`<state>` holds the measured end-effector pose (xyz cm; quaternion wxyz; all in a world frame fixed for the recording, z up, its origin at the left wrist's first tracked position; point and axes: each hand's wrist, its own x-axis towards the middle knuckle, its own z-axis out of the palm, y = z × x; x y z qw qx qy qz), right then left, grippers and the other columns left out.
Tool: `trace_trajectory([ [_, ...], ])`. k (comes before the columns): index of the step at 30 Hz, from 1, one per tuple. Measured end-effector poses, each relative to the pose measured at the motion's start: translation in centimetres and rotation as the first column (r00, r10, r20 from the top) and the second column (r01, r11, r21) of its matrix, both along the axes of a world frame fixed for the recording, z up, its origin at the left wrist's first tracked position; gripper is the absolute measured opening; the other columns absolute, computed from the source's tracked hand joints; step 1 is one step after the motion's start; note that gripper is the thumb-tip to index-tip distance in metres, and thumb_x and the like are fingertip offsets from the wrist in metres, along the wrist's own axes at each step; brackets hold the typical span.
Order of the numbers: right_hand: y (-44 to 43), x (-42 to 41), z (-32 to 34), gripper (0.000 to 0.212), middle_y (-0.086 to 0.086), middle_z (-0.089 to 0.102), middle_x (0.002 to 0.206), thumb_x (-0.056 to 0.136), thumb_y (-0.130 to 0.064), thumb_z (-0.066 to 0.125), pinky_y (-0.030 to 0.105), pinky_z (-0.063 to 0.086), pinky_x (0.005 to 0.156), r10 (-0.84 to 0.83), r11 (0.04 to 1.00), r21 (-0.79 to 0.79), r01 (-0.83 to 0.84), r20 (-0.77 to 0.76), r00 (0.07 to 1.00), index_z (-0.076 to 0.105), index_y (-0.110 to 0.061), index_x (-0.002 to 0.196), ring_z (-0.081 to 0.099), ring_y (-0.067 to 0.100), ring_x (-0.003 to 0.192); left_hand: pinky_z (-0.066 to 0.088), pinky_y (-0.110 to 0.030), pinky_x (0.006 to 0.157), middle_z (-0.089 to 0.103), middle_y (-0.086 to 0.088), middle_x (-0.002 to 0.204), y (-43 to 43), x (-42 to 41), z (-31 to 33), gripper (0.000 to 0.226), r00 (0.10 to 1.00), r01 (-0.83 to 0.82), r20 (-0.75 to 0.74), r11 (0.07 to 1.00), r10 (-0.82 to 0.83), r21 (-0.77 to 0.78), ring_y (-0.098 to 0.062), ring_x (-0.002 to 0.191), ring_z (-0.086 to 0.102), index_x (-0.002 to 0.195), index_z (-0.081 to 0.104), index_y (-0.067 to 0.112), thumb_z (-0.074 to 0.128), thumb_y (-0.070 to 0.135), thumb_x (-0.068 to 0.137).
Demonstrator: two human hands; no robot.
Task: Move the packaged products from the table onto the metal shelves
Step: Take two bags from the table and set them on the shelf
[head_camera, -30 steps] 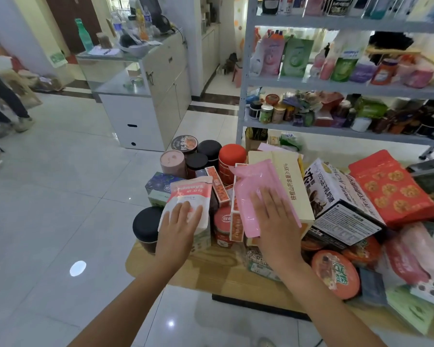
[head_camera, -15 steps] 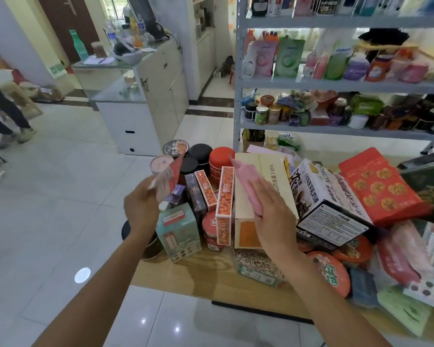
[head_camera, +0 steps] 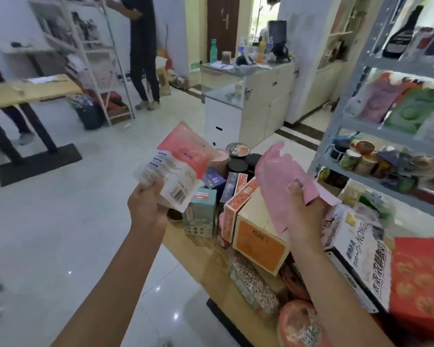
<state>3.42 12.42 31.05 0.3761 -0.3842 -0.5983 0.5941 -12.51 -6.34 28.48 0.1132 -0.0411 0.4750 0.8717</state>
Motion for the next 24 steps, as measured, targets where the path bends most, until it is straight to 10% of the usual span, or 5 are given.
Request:
trace_trajectory([
  [4,-3.2,-1.6,0.6,0.039,0.004,0.061,0.114,0.098,-0.035,0.051,0.031,0.047,0.087,0.205,0.973,-0.097,-0.209,-0.049,0.978,0.054,-0.009,0.127,0.058,0.019,0.104,0.053,-0.050,0.085,0.065,-0.014,0.118,-6.1,3.7,1.1,0.029,0.977,-0.210,0.025,0.977,0.211,-0.036,-0.032,0.104,0.065,0.118,0.062,0.008,0.059,0.000,0.090],
  [8,-9.4,-3.8,0.5,0.019,-0.003,0.064,0.092,0.097,-0.035,0.053,0.029,0.051,0.076,0.405,0.904,-0.112,-0.412,-0.077,0.911,0.059,-0.020,0.107,0.061,0.015,0.085,0.054,-0.041,0.073,0.068,-0.007,0.100,-14.1,7.9,2.8,0.016,0.888,-0.459,-0.056,0.886,0.456,-0.067,-0.023,0.087,0.067,0.096,0.066,0.012,0.059,0.000,0.090],
  [11,-16.4,-4.6,0.6,0.041,0.002,0.064,0.112,0.090,-0.048,0.058,0.039,0.048,0.095,0.556,0.823,-0.088,-0.561,-0.084,0.827,0.057,-0.019,0.119,0.060,0.021,0.104,0.055,-0.035,0.062,0.067,-0.010,0.104,-20.6,11.7,4.1,0.017,0.790,-0.611,-0.122,0.787,0.601,-0.086,-0.024,0.083,0.066,0.098,0.065,0.015,0.058,0.001,0.090],
  [18,-34.7,-1.0,2.8,0.008,-0.004,0.068,0.101,0.095,-0.032,0.057,0.033,0.054,0.081,0.877,0.345,-0.231,-0.910,-0.268,0.400,0.061,-0.027,0.100,0.065,0.016,0.096,0.054,-0.028,0.049,0.071,0.002,0.082,-34.1,25.7,7.4,0.015,0.428,-0.903,-0.258,0.417,0.866,-0.098,-0.013,0.063,0.067,0.092,0.068,0.016,0.060,0.003,0.090],
  [24,-48.7,6.4,4.3,0.021,-0.002,0.067,0.115,0.097,-0.028,0.054,0.038,0.052,0.092,0.906,-0.043,-0.223,-0.974,-0.420,0.056,0.060,-0.024,0.117,0.065,0.016,0.106,0.058,-0.032,0.075,0.074,0.010,0.088,-42.2,38.4,11.4,0.024,0.117,-0.989,-0.479,0.060,0.870,-0.133,-0.012,0.089,0.070,0.094,0.066,0.020,0.058,-0.002,0.088],
])
